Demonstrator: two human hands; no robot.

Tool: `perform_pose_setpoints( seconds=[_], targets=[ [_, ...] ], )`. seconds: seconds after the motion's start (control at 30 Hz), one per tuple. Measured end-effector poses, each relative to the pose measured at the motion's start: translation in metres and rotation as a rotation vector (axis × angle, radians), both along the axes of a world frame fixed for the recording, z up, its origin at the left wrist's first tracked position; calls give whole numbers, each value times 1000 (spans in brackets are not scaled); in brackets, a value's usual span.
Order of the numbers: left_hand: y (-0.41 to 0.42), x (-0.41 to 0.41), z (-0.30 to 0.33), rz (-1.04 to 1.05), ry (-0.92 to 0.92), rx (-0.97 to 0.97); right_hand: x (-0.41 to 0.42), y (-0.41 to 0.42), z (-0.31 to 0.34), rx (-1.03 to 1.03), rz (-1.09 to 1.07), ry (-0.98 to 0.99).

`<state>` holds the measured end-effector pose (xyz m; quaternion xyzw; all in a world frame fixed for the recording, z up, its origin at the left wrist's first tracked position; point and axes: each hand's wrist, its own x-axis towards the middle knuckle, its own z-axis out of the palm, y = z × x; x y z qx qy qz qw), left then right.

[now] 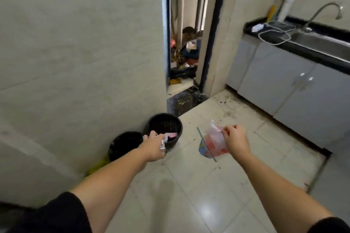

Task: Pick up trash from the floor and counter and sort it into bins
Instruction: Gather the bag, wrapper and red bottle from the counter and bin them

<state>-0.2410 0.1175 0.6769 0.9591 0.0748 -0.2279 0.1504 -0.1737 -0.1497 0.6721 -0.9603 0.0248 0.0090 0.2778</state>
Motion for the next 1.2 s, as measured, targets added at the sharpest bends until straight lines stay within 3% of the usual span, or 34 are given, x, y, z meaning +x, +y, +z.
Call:
perform_pose_setpoints(
  seconds=[0.17, 0.3, 0.4, 0.73, 0.83, 1.0, 1.2],
  targets=[
    [118, -54, -15, 200, 55, -18, -26, 127, -26, 31, 177, 98],
    [173, -77, -31, 324, 79, -86, -16, 200, -40, 104, 196, 200],
    [207, -84, -47, 410, 123, -118, 0, 250, -53, 100, 331, 206],
    [285, 2, -135, 640, 173, -241, 97, 383, -157, -22, 618, 354],
    [298, 32, -179, 678, 173, -276, 120, 415, -213, -55, 570, 442],
    [316, 64, -295, 743, 148, -313, 140, 471, -342, 132, 355, 608],
    [313, 56, -417, 810, 166, -355, 110, 494, -504, 229, 108, 717]
  ],
)
